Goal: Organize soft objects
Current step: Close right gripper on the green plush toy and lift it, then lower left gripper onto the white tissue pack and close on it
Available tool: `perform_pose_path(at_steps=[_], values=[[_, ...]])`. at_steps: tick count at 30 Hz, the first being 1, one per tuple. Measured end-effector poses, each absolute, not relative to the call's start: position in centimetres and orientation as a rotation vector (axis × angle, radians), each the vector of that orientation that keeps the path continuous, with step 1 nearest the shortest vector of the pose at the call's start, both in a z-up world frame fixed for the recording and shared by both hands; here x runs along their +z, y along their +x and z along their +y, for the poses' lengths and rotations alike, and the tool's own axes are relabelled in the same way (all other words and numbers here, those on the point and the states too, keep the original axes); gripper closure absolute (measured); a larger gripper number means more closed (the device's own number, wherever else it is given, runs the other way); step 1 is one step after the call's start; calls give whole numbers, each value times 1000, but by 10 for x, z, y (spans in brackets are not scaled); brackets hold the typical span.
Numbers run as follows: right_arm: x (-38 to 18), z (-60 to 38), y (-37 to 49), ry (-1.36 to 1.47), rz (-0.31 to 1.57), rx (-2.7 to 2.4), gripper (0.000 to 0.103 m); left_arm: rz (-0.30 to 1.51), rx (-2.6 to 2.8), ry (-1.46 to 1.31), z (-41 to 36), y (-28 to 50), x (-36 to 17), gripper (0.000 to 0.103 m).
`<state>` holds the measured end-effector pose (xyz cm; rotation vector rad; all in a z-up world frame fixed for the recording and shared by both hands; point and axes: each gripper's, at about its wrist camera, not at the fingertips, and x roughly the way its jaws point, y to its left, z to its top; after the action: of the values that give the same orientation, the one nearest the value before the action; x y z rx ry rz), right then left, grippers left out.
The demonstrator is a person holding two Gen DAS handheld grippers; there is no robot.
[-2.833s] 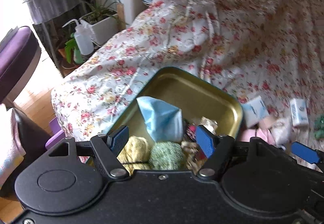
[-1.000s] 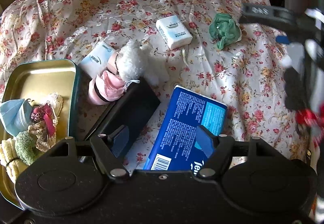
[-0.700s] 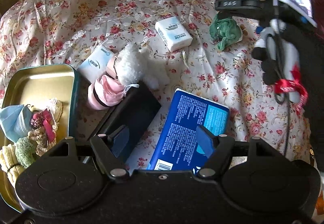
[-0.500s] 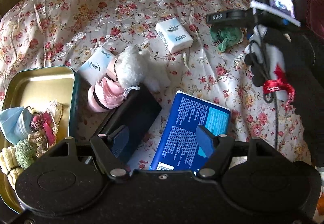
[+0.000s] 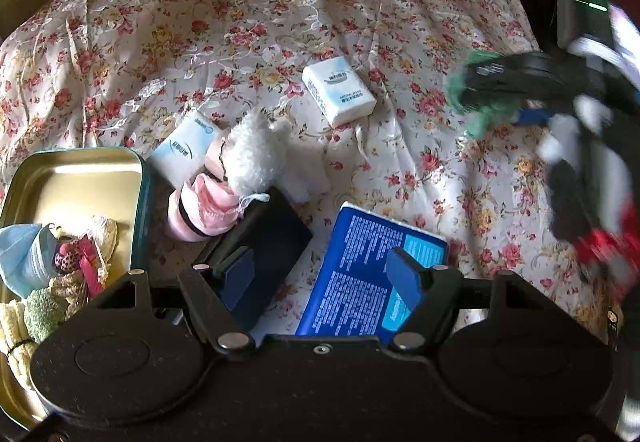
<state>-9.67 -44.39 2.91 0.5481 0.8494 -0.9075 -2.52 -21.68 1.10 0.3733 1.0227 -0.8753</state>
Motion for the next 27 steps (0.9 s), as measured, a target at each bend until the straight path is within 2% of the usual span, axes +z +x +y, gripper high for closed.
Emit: perform_pose_path(at_steps=[6,13,17,27], values=[[48,-404,-147,621,739,-924,37,953,-878,376,-224,-26,15,34],[39,-380,-153,498,708,-999,37,869,-904,373,-238,-27,21,32],[31,-392,-162,531,720,-1023,37,822,-857,335,-246,-14,26,12],[23,-388,-157,458,736,-1032,37,787,-916,561,-309,20,-2,14]])
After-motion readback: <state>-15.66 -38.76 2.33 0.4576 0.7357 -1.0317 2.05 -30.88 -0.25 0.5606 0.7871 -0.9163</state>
